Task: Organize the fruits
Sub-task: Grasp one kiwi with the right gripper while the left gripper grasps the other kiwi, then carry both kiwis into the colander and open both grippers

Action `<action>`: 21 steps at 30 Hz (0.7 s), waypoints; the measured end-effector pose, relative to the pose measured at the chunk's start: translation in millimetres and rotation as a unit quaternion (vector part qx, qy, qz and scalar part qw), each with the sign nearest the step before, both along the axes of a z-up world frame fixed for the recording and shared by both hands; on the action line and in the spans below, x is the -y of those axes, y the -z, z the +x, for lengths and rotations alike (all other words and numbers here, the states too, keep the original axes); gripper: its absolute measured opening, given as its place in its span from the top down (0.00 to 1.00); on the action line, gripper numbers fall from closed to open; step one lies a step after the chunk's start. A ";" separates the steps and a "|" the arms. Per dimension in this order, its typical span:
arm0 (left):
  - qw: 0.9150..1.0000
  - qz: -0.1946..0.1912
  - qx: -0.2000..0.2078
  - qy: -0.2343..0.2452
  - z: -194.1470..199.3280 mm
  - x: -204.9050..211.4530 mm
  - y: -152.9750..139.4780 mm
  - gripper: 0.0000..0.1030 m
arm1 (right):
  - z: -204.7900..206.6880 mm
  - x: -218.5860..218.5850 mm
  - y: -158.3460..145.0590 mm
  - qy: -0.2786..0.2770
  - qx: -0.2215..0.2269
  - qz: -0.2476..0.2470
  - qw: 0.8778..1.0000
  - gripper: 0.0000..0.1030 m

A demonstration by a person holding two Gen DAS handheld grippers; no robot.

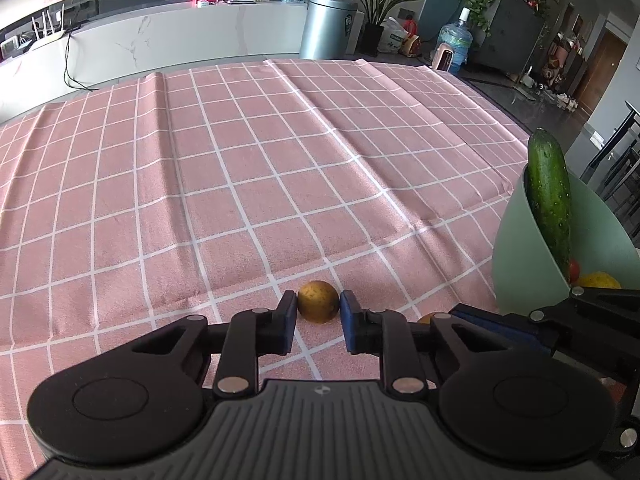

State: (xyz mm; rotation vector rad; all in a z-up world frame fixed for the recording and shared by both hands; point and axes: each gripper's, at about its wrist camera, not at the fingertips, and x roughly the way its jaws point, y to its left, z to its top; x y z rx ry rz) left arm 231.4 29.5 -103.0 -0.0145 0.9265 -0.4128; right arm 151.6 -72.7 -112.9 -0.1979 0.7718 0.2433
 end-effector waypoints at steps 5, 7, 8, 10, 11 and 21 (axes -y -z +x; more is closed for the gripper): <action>1.000 -0.018 0.019 -0.013 -13.0 -5.3 -20.4 0.76 | -6.4 10.9 -14.2 0.007 -0.001 0.025 1.000 0.80; 0.999 -0.029 0.030 -0.016 -23.0 -6.2 -32.2 0.76 | -12.3 16.5 -22.3 0.010 0.002 0.035 0.999 0.79; 0.999 -0.032 0.035 -0.018 -28.4 -5.8 -38.1 0.76 | -15.7 19.7 -26.9 0.011 0.002 0.042 0.999 0.79; 0.998 -0.039 0.044 -0.021 -39.3 -4.2 -50.1 0.76 | -22.7 27.5 -35.7 0.014 0.002 0.059 0.998 0.79; 0.998 -0.043 0.047 -0.020 -43.7 -2.5 -55.5 0.76 | -26.5 32.6 -40.4 0.016 0.002 0.066 0.998 0.79; 0.996 -0.067 0.051 0.024 -83.5 47.8 -85.7 0.76 | -74.4 101.0 -77.1 0.046 0.011 0.119 0.992 0.79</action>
